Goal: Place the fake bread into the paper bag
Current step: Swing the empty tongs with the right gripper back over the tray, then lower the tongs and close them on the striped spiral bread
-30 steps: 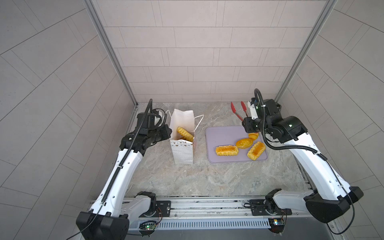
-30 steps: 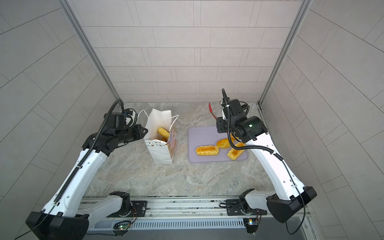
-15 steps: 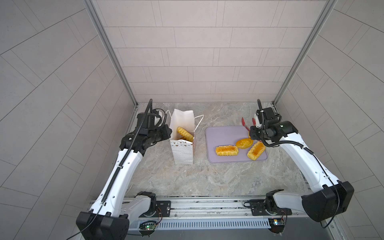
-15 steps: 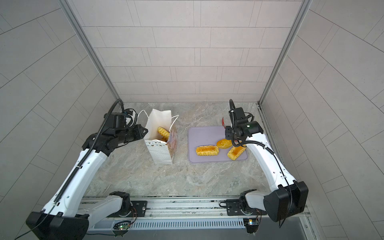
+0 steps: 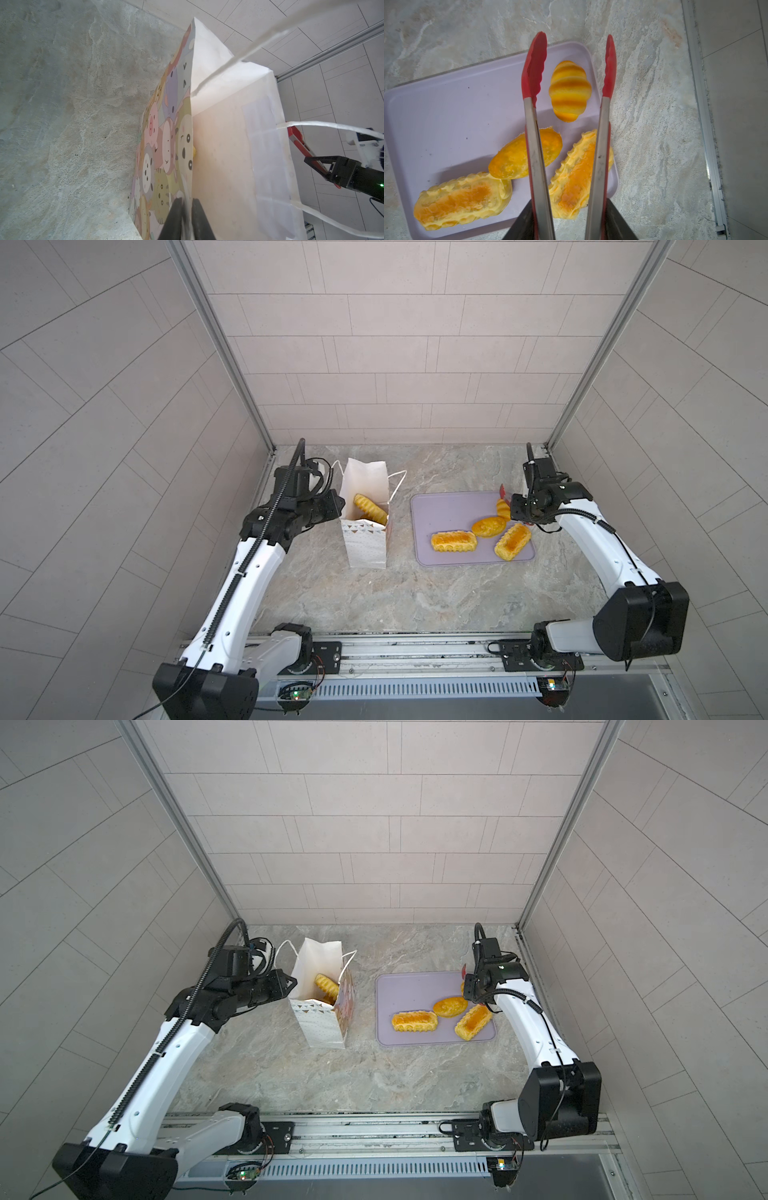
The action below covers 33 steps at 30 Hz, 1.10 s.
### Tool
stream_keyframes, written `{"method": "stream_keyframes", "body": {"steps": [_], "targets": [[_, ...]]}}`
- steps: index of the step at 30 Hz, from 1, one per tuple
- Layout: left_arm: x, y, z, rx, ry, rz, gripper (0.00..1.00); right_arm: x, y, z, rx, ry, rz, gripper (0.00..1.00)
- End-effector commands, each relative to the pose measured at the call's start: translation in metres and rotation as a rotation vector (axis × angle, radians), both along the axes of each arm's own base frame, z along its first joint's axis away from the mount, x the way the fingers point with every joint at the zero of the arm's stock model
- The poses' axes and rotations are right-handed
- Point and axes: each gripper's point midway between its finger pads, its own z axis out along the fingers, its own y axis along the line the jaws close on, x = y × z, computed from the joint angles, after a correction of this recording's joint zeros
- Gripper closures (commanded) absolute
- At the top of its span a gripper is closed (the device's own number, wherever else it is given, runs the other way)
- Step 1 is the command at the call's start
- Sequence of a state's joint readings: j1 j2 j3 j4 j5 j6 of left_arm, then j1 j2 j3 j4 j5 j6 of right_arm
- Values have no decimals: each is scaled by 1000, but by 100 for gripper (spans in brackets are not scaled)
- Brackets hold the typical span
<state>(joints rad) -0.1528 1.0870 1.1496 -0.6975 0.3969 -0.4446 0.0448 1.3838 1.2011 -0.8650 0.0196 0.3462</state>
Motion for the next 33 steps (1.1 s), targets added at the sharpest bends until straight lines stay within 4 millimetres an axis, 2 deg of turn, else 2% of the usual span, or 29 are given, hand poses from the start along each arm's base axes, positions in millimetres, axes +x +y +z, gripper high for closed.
{"method": "stream_keyframes", "body": {"steps": [1,21,28,33], "targets": [[0,0,0,-2,-14,-7,86,5,-3,-5,-6,0,-24,51],[0,0,-3,-4,-12,-7,86,11,-1,-34,8,86,-32,52],[1,0,-2,-5,-12,-5,85,10,-3,-43,24,111,-47,55],[2,0,-3,-4,-10,-4,86,10,-4,-41,30,104,-55,60]]}}
